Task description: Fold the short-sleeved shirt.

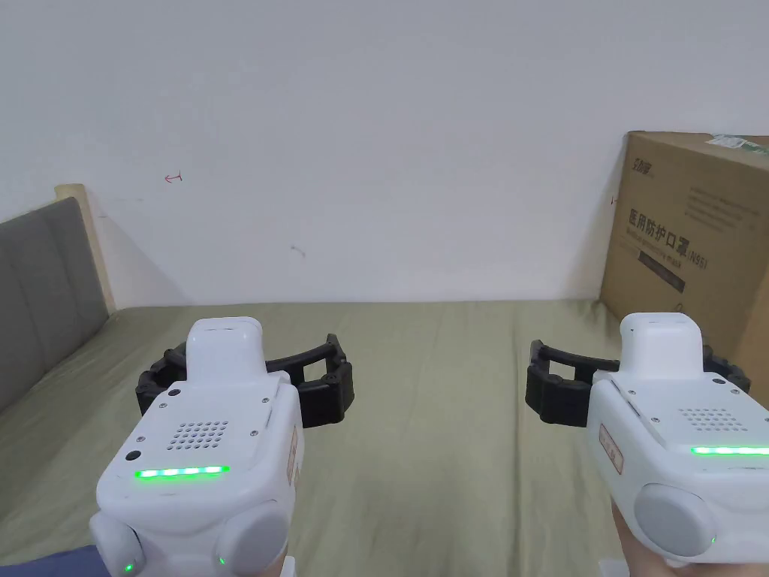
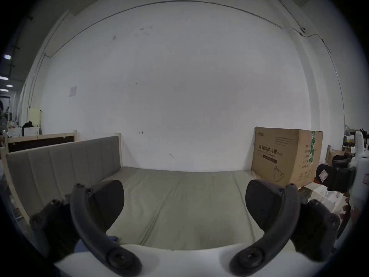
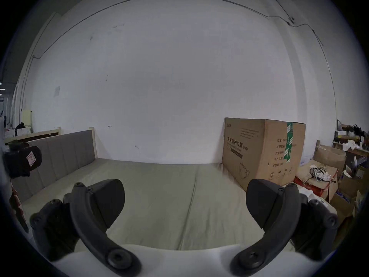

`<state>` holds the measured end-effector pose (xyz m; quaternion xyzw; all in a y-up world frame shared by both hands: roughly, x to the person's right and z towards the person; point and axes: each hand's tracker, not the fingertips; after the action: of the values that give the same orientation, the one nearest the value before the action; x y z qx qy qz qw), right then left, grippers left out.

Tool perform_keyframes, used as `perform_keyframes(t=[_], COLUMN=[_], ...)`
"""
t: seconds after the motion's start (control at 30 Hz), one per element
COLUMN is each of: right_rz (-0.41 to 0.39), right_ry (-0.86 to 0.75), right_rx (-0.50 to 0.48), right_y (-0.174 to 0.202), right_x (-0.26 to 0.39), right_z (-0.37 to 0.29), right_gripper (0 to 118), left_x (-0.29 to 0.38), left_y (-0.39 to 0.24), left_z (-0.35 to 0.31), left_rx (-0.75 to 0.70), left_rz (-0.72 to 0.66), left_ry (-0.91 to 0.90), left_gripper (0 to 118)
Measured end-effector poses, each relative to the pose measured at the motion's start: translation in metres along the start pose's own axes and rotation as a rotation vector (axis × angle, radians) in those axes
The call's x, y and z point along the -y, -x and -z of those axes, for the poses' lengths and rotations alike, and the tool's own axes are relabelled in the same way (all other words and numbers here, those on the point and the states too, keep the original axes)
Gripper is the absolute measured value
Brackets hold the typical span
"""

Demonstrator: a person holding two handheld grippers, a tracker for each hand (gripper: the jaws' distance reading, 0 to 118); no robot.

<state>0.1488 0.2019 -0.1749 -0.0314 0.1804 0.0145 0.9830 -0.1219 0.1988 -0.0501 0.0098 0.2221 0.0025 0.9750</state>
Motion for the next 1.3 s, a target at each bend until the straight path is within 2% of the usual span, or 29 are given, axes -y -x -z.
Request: perform_keyframes(t=[0.53,0.93,1.3], right_rz=[0.008,0.05,0.054], right_ry=[0.014,0.037,0.038], right_rx=[-0.013,-0.009,-0.015], right_y=[0.005,0.001,0.002], right_x=[0.001,0.009,0.01], right_z=[-0.001,-0.001,-0.003], right_gripper=[118,118,118], left_x=[0.001,-0.002,-0.005], left_y=[0.0,0.006,0.006], left_z=[0.011,0.007,0.006], left_rx=[-0.017,0.054,0.047], left_rz=[0.018,-0.09,-0.094], left_ry=[0.078,0.092,0.095], left_gripper=[118,118,118])
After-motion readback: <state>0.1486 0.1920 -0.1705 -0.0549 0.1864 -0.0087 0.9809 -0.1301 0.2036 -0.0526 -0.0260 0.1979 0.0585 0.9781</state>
